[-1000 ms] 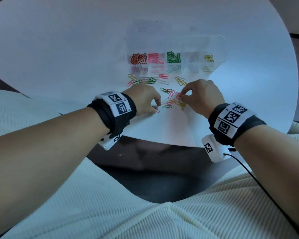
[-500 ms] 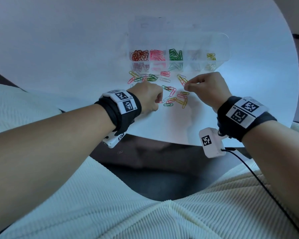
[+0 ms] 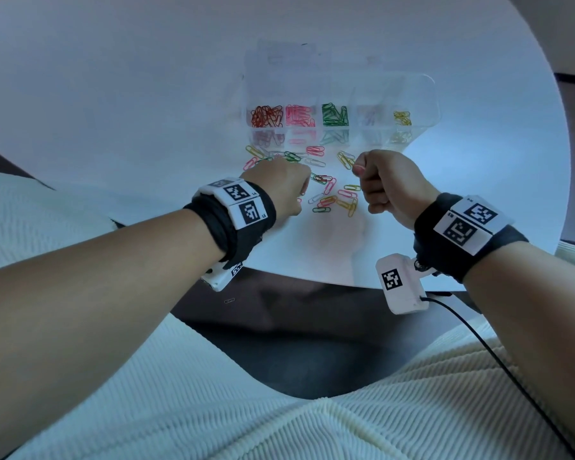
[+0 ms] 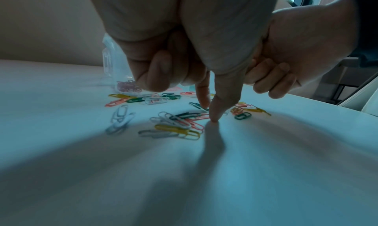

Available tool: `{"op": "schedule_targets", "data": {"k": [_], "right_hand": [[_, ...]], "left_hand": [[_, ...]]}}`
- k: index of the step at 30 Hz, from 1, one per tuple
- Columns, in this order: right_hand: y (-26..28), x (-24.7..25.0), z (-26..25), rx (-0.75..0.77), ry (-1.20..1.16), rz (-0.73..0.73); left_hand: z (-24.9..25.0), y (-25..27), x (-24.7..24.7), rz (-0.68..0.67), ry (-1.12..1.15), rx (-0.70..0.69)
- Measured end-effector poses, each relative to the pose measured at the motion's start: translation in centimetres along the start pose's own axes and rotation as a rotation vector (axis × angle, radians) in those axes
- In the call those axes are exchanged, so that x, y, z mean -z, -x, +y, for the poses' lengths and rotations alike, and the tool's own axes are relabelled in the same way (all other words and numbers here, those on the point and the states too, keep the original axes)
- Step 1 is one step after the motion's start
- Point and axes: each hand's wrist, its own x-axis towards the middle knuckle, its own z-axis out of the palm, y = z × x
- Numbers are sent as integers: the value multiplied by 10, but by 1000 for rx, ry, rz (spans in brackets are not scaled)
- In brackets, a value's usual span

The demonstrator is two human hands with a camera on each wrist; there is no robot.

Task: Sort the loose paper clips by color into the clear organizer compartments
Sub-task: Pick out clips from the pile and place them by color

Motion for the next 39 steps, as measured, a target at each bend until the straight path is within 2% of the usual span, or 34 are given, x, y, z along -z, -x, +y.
{"op": "schedule_targets", "data": {"k": [9,12,15,17,19,20,23,25,27,29,31,39], "right_hand": [[9,2,-7,-65,-307,-264],[8,3,-11,-74,-380,-253],[2,5,-11,-118,-321,-156],[-1,4,-10,-123,-197,-53],[-3,2,-8,-114,-71,50],[-4,1,-7,-114,-22,89],[-6,-3,-8,-110,66,159],[-6,-8,-14,-97,18,154],[-3,-13,-26,-80,-182,102],[1,-16,-41,-73,-408,33],[1,-16,-54,-74,-507,22],[-22,-34,-92,-29,-567,77]], "left_hand": [[6,0,2,-46,-11,58],[5,1,1,-60,-4,62],[5,6,-1,-78,10,83],[9,9,5,-39,134,114],[15,9,13,22,375,158],[16,7,15,14,457,154],[12,4,26,-103,972,223],[6,3,31,-104,1245,277],[3,3,38,-83,1396,272],[3,0,46,-53,1466,267],[3,-4,54,-13,1500,279],[1,-20,85,206,1462,333]]}}
